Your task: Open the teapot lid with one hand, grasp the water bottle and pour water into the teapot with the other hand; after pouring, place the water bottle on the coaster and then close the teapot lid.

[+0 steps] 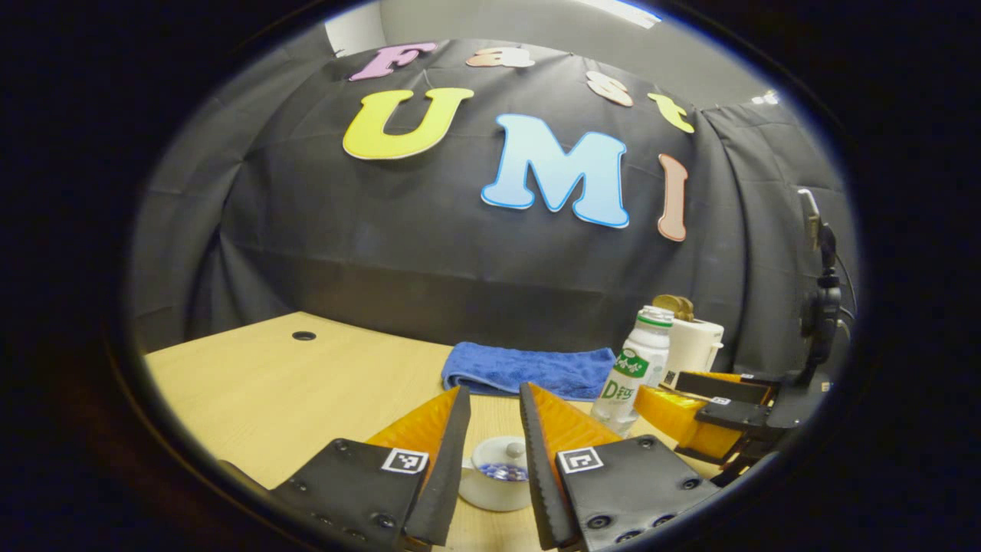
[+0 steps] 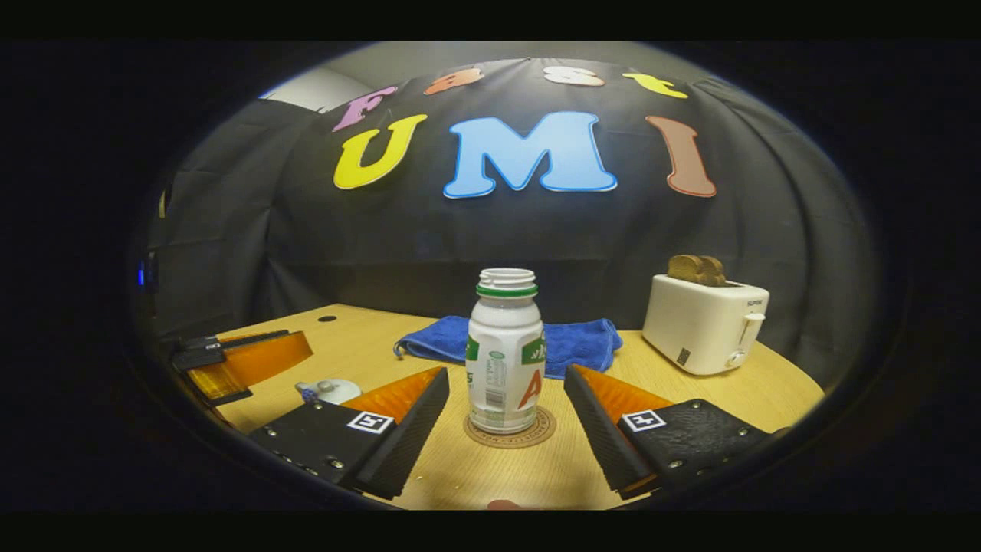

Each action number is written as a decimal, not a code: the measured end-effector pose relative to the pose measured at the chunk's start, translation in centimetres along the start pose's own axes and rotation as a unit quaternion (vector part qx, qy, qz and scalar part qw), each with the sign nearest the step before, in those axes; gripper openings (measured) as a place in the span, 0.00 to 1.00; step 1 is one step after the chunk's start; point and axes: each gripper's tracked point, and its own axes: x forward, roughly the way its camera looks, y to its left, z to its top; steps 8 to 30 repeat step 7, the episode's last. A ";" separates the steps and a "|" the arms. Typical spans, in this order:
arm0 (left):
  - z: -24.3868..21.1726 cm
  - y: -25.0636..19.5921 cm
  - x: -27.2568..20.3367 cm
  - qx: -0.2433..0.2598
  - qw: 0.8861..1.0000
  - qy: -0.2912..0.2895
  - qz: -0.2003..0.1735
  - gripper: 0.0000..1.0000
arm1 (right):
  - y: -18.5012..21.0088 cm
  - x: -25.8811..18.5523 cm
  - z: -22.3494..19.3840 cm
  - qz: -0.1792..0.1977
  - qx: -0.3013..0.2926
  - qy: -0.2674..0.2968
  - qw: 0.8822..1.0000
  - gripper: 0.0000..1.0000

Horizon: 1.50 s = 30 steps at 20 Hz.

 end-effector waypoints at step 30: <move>0.8 -2.1 -3.9 -0.016 1.000 -0.015 -0.023 0.50 | -0.8 -7.3 2.5 -0.033 0.005 -0.052 0.998 0.93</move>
